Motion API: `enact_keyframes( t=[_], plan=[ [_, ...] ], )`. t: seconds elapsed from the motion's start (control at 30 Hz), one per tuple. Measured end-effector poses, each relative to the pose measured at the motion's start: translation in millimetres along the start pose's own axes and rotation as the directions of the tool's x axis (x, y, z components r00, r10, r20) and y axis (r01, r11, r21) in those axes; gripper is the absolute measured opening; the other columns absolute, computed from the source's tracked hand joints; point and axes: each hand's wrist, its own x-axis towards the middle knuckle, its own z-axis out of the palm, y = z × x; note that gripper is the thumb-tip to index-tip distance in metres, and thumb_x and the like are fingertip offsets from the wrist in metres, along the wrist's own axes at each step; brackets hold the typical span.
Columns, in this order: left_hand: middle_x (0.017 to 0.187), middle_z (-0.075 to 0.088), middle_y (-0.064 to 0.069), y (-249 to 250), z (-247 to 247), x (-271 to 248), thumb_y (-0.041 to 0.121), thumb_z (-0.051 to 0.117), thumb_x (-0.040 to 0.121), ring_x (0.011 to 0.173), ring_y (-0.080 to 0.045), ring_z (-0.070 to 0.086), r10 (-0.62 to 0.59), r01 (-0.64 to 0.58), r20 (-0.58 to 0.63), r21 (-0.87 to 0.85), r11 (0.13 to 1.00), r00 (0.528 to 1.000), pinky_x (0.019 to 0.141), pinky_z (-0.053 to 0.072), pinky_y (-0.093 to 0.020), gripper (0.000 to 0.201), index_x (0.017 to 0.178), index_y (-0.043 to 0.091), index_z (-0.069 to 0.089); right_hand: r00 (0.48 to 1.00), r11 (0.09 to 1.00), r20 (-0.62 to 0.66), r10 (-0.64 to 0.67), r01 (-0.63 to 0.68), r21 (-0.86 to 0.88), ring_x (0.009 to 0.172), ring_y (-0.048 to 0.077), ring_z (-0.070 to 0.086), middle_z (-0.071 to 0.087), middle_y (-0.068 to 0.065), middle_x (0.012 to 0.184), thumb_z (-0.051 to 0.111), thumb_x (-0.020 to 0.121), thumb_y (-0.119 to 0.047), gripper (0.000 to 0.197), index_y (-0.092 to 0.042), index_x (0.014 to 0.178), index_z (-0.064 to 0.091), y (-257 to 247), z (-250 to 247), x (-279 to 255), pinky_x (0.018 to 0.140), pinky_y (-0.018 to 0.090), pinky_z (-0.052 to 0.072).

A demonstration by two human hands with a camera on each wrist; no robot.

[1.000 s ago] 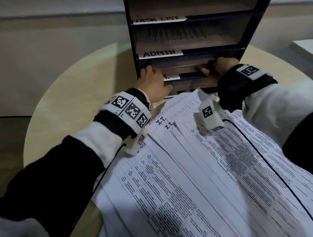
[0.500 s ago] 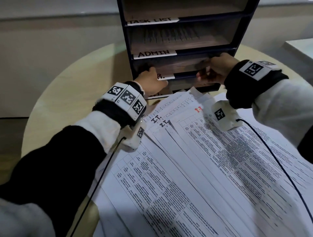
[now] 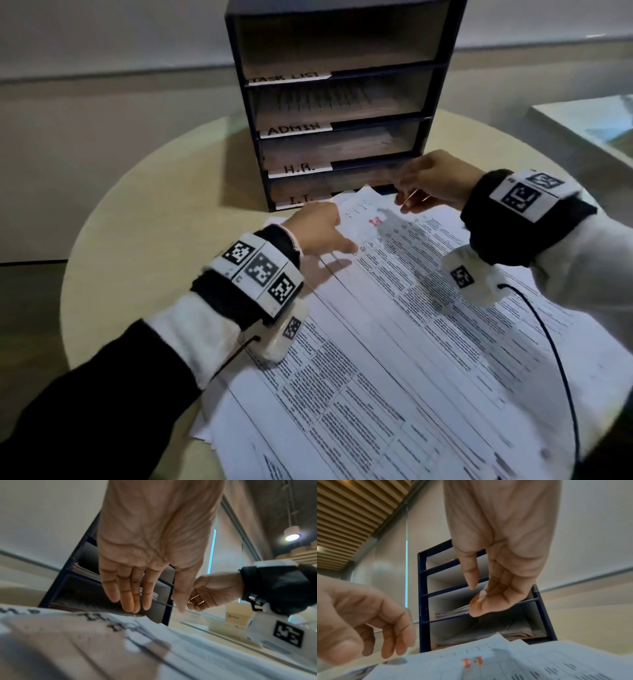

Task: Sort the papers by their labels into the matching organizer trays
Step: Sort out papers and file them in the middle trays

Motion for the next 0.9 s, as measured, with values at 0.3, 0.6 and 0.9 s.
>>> enact_keyframes(
  t=[0.3,0.6,0.9],
  plan=[
    [0.124,0.039,-0.013,5,22,7,0.041,0.076,0.071,0.116,-0.028,0.04,-0.127,0.119,0.047,0.14,0.983,0.991,0.085,0.041,-0.038,0.07,0.121,0.007,0.043,0.998,0.946,0.052,-0.032,0.047,-0.32,0.042,-0.001,0.057,0.064,0.001,0.064,0.057,0.088,-0.007,0.009,-0.01,0.095,0.061,35,15,-15,0.046,0.009,0.047],
    [0.1,0.054,-0.006,9,22,7,0.003,0.056,0.084,0.09,-0.024,0.052,0.045,-0.061,-0.138,-0.114,0.992,0.989,0.07,0.044,-0.031,0.009,0.09,0.011,0.056,0.965,0.752,0.112,-0.238,0.256,-0.607,0.129,0.026,0.033,0.037,0.003,0.142,0.072,0.075,-0.013,0.066,-0.022,0.134,0.044,35,28,-23,0.103,0.04,0.034],
    [0.092,0.057,-0.001,-13,-1,-3,0.025,0.039,0.099,0.072,-0.011,0.051,-0.055,0.016,-0.114,-0.318,0.948,0.992,0.066,0.038,-0.022,0.032,0.094,0.009,0.067,0.939,0.644,0.081,-0.336,0.291,-0.707,0.115,0.017,0.045,0.052,-0.007,0.086,0.069,0.079,-0.017,0.022,-0.019,0.07,0.05,27,12,-42,0.107,0.042,0.015]
  ],
)
